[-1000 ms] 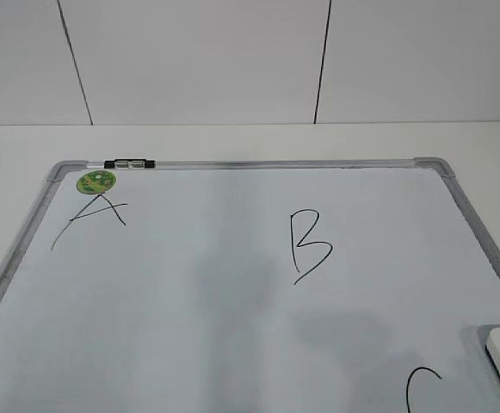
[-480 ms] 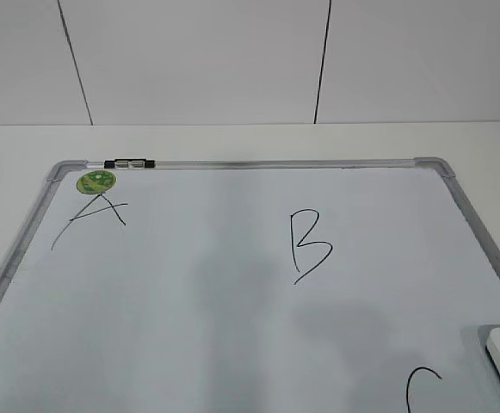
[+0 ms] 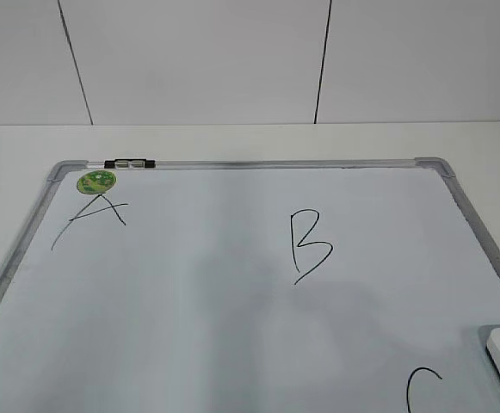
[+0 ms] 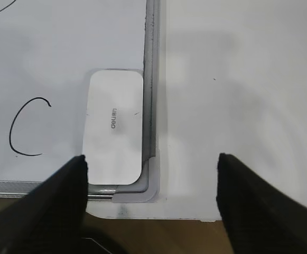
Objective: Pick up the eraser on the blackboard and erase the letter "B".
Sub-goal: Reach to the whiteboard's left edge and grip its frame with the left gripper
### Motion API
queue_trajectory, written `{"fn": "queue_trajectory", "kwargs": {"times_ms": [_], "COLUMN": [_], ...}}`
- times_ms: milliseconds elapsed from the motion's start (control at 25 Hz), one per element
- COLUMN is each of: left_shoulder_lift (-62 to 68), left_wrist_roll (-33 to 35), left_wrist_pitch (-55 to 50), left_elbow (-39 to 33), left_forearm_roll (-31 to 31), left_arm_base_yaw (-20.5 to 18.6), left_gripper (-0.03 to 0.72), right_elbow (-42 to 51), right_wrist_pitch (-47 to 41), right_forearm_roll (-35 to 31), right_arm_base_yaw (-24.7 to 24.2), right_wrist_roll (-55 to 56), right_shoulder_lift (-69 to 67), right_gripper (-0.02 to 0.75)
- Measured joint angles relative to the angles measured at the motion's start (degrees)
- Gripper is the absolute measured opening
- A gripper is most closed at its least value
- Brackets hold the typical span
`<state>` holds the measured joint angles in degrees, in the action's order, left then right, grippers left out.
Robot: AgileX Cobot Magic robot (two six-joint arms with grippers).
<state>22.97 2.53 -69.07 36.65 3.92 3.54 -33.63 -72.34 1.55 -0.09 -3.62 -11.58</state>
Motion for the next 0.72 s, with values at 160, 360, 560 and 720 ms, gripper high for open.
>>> {"fn": "queue_trajectory", "kwargs": {"times_ms": [160, 360, 560, 720], "left_shoulder_lift": [7.24, 17.22, 27.65, 36.19], "left_wrist_roll": [-1.77, -3.25, -3.47, -3.47], "left_wrist_pitch": [-1.78, -2.32, -2.35, -2.25], "left_elbow": [3.76, 7.10, 9.71, 12.49], "left_forearm_roll": [-0.89, -0.89, -0.69, -0.69], "left_arm_base_yaw": [0.00, 0.00, 0.00, 0.00], "left_gripper": [0.238, 0.238, 0.238, 0.238], "right_elbow": [-1.56, -2.94, -3.02, -3.02], "right_wrist_pitch": [-0.02, -0.12, 0.03, 0.25], "right_forearm_roll": [-1.92, -7.90, -9.19, -8.95], "right_arm_base_yaw": [0.00, 0.00, 0.00, 0.00], "right_wrist_roll": [1.72, 3.62, 3.62, 3.62], "right_shoulder_lift": [-4.22, -10.54, -19.61, -25.53], "right_gripper": [0.585, 0.584, 0.585, 0.585]}}
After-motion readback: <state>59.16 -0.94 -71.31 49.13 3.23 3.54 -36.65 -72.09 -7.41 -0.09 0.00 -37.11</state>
